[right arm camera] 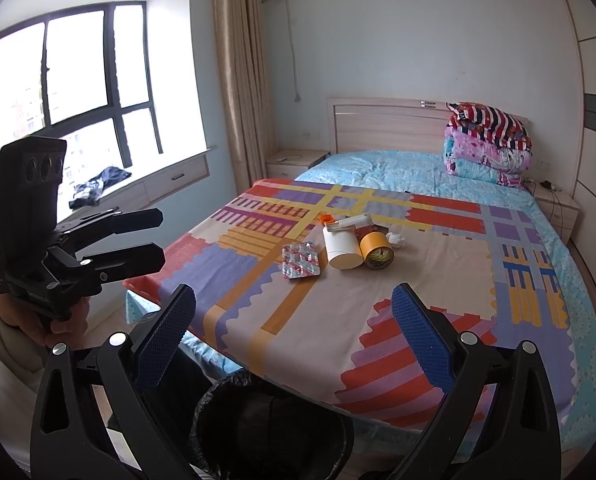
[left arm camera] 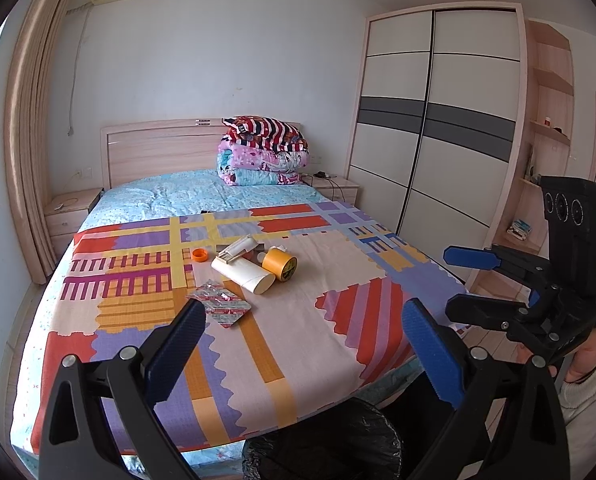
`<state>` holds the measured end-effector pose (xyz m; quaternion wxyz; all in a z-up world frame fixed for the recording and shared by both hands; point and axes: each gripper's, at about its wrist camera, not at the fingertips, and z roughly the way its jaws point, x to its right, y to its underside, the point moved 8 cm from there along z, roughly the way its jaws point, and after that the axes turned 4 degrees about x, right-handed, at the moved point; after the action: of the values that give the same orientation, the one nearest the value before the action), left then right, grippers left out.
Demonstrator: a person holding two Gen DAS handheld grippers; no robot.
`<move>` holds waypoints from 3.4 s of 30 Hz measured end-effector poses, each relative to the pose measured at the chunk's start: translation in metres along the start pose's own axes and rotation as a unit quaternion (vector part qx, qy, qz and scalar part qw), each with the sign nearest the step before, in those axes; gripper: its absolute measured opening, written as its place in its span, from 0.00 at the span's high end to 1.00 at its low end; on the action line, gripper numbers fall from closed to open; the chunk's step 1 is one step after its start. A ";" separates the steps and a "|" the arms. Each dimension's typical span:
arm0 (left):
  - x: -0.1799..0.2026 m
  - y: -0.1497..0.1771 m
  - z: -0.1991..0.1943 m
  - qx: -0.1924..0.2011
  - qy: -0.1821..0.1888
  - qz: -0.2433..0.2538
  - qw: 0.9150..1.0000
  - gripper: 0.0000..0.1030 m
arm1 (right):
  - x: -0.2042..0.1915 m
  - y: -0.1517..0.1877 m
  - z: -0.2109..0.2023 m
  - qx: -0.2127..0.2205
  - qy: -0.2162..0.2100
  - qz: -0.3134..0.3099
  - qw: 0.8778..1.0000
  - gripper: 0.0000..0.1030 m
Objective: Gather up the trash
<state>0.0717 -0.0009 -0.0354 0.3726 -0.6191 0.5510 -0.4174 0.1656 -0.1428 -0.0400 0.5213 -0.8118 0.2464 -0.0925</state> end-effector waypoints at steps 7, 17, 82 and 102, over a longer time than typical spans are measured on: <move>0.000 0.000 0.000 0.002 0.001 -0.001 1.000 0.08 | -0.001 0.000 -0.001 0.001 0.000 0.000 1.000 0.03; 0.000 0.001 0.000 0.001 0.001 -0.002 1.000 0.08 | -0.002 -0.001 -0.003 0.002 0.000 0.000 1.000 0.03; -0.076 0.025 0.112 -0.088 -0.070 -0.069 0.991 0.08 | 0.058 -0.013 0.106 -0.053 0.025 0.015 0.998 0.03; -0.120 0.049 0.207 -0.150 -0.103 -0.071 0.981 0.08 | 0.118 -0.002 0.214 -0.114 0.040 0.073 0.990 0.04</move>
<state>0.2402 0.1125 -0.1705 0.2998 -0.7454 0.5205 -0.2892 0.3551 -0.0298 -0.1453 0.4207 -0.8414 0.3343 -0.0575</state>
